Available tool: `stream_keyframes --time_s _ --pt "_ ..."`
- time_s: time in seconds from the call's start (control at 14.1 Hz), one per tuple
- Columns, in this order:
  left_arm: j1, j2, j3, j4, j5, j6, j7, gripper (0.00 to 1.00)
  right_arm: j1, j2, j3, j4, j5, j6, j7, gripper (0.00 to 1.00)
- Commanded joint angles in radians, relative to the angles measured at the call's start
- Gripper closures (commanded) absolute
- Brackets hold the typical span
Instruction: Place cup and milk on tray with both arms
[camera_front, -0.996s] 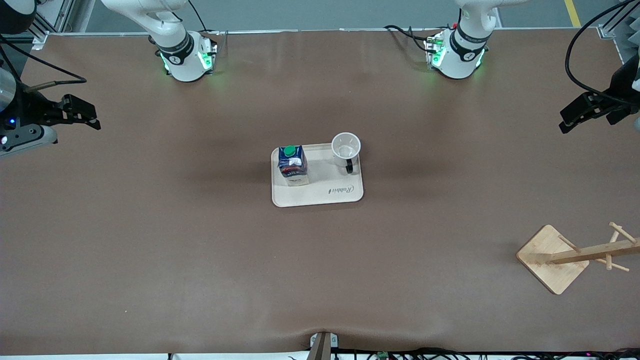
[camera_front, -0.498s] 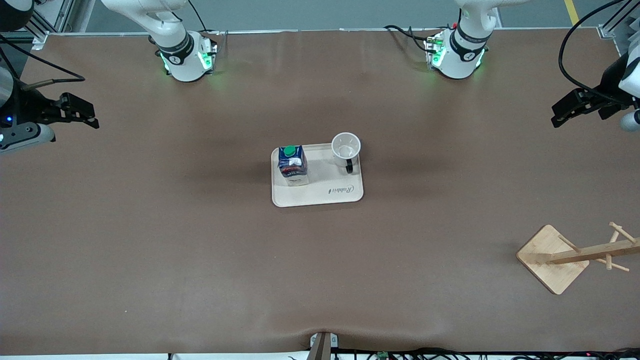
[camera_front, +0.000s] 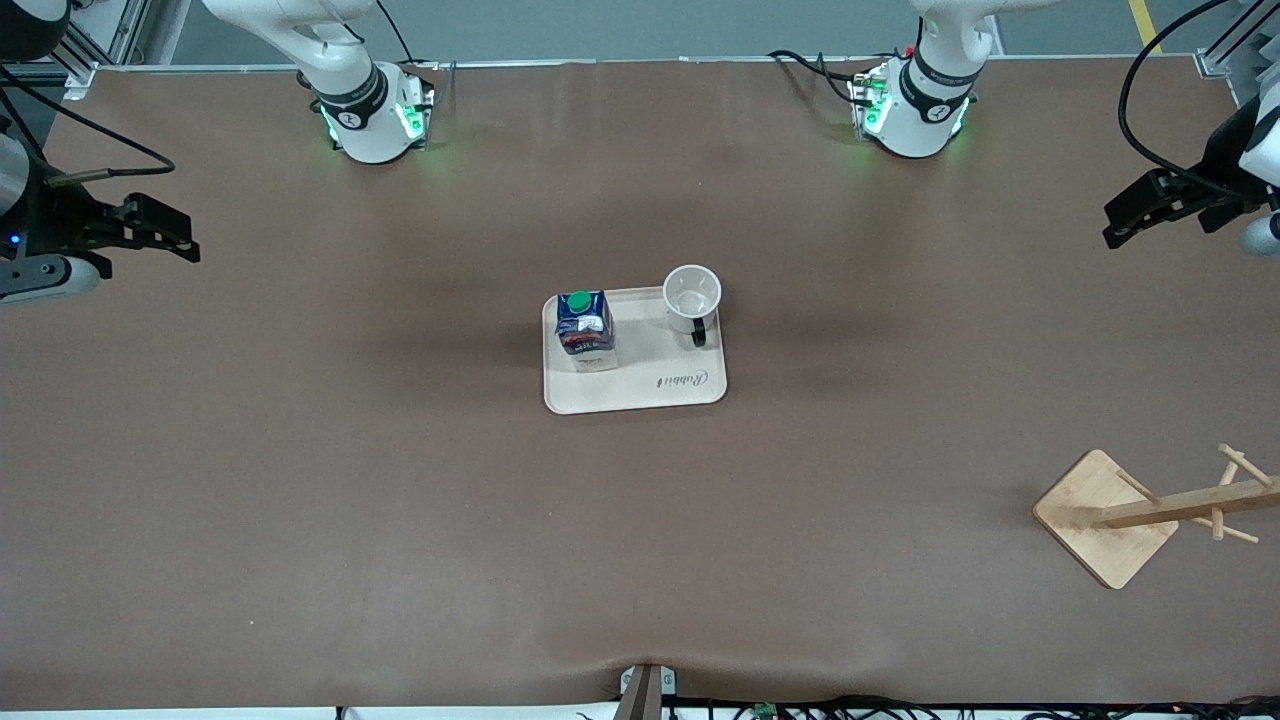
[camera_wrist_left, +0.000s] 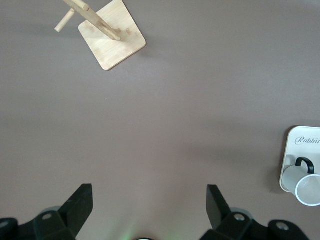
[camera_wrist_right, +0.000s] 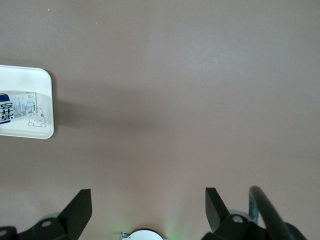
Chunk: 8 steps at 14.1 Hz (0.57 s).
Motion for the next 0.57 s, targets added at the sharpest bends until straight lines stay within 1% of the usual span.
stream_keyframes --time_s 0.0,0.36,0.5 --pt "-0.001 -0.001 -0.006 0.017 -0.003 -0.024 0.019 0.0 0.005 -0.013 0.001 -0.001 0.0 0.001 0.041 0.0" --pt "-0.001 -0.001 -0.012 0.016 -0.006 -0.031 0.019 0.0 0.0 -0.009 -0.001 0.002 0.0 0.001 0.041 0.0" --pt "0.0 -0.001 -0.012 0.016 -0.026 -0.031 0.019 0.0 -0.009 -0.003 -0.002 0.011 0.0 0.0 0.017 0.0"
